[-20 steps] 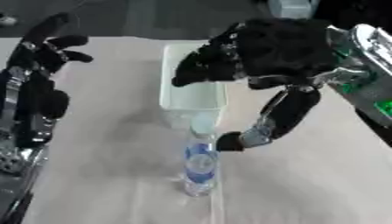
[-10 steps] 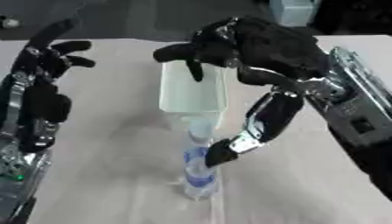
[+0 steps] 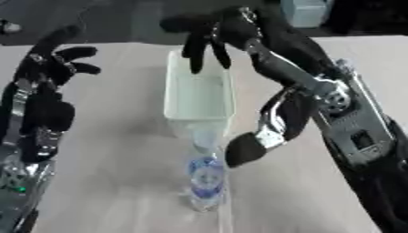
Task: Pick up objects on the table and place them in the box.
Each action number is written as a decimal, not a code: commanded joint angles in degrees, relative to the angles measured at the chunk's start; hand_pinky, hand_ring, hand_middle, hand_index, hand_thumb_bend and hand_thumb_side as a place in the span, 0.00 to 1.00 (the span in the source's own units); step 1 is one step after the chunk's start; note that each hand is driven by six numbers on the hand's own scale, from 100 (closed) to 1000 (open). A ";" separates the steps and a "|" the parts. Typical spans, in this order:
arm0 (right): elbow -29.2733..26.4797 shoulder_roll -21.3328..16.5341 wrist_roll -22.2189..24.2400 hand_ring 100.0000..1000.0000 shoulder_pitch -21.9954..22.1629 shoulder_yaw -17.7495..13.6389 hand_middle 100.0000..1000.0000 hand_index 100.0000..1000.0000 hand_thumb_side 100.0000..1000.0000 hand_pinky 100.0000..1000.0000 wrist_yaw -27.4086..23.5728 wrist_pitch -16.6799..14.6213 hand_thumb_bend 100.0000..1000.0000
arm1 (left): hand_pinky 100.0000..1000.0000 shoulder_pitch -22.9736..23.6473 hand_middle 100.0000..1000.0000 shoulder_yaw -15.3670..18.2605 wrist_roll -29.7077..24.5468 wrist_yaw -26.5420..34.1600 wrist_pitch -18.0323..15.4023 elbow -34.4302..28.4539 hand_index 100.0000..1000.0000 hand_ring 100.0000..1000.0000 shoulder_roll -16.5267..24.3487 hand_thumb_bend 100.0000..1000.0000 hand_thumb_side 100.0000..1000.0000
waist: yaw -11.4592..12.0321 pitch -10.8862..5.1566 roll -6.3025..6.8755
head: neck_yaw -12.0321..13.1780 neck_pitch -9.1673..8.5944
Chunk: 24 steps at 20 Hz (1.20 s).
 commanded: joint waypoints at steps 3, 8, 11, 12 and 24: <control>0.47 2.77 1.14 0.60 0.81 -1.25 0.45 0.95 0.91 0.21 -2.92 -0.12 0.80 | 0.58 -0.76 0.85 0.23 0.17 0.27 -0.16 -0.41 0.91 0.75 -0.31 0.44 0.74 | 0.17 -0.37 0.15 | -0.31 -0.67; 2.11 3.64 3.63 0.60 2.29 -0.80 0.45 0.96 0.87 0.20 -3.78 -0.30 0.79 | 0.58 -0.91 0.84 0.30 0.26 0.22 -0.21 -0.36 0.91 0.75 -0.46 0.44 0.74 | 0.32 0.05 0.22 | -0.32 -0.49; 2.83 4.18 4.24 0.60 2.95 -0.86 0.44 0.96 0.82 0.20 -4.22 -0.34 0.80 | 0.58 -0.95 0.84 0.35 0.33 0.18 -0.22 -0.29 0.91 0.75 -0.54 0.43 0.75 | 0.34 0.31 0.30 | -0.27 -0.40; 3.03 4.33 4.39 0.60 3.18 -0.89 0.44 0.96 0.85 0.20 -4.13 -0.32 0.78 | 0.58 -0.96 0.84 0.37 0.36 0.16 -0.22 -0.26 0.91 0.75 -0.54 0.44 0.75 | 0.34 0.38 0.31 | -0.23 -0.31; 3.36 5.12 6.99 0.64 3.84 0.37 0.47 0.98 0.73 0.23 -1.08 -1.18 0.80 | 0.58 -1.08 0.84 0.25 0.35 0.07 -0.35 0.60 0.91 0.75 -0.63 0.44 0.75 | 0.47 0.49 -0.11 | 0.47 -0.50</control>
